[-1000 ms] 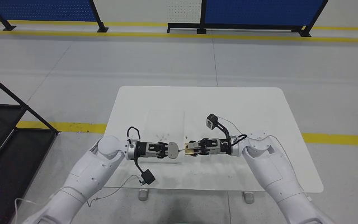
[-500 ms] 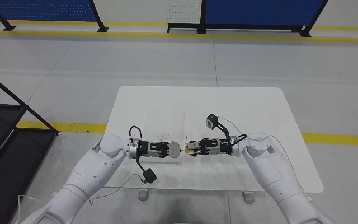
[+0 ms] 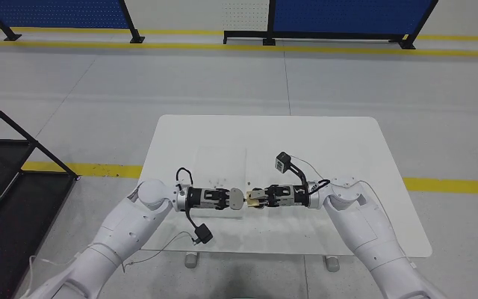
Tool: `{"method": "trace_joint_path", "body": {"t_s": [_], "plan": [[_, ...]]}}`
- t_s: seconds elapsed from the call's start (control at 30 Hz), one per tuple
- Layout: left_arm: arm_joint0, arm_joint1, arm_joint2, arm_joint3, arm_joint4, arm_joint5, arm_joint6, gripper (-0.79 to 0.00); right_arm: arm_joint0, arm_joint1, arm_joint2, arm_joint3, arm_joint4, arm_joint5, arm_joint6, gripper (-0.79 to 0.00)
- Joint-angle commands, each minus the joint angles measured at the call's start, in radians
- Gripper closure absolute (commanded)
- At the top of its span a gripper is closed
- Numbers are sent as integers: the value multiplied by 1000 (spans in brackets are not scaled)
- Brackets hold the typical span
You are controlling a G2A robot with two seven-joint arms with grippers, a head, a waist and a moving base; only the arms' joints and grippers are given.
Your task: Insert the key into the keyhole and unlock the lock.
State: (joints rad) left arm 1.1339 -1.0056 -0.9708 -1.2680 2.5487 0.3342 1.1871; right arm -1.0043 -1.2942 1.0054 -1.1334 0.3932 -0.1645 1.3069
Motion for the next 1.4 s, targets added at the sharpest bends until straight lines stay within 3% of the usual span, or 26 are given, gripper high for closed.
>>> {"method": "trace_joint_path", "body": {"t_s": [0.0, 0.53, 0.6, 0.63, 0.67, 0.93, 1.03, 1.13, 1.27, 1.37], "plan": [[-2, -1, 3, 2, -1, 3, -3, 0, 0, 0, 0, 0, 0, 0, 0, 0], [-6, -4, 12, 4, -9, 18, -21, 0, 0, 0, 0, 0, 0, 0, 0, 0], [-4, -4, 11, 3, -9, 18, -21, -296, 0, 0, 0, 0, 0, 0, 0, 0], [-3, -3, 11, 3, -10, 17, -21, -511, 0, 0, 0, 0, 0, 0, 0, 0], [-3, -3, 10, 2, -10, 17, -20, -785, 0, 0, 0, 0, 0, 0, 0, 0], [13, 11, -32, -19, -28, 7, -4, -785, 0, 0, 0, 0, 0, 0, 0, 0], [25, 20, -57, -38, -49, -40, 9, -785, 0, 0, 0, 0, 0, 0, 0, 0], [37, 30, -83, -63, -74, -143, -1, -785, 0, 0, 0, 0, 0, 0, 0, 0], [39, 42, -98, -83, -81, -413, -76, -785, 0, 0, 0, 0, 0, 0, 0, 0], [37, 43, -102, -86, -177, -574, -63, -785, 0, 0, 0, 0, 0, 0, 0, 0]]}}
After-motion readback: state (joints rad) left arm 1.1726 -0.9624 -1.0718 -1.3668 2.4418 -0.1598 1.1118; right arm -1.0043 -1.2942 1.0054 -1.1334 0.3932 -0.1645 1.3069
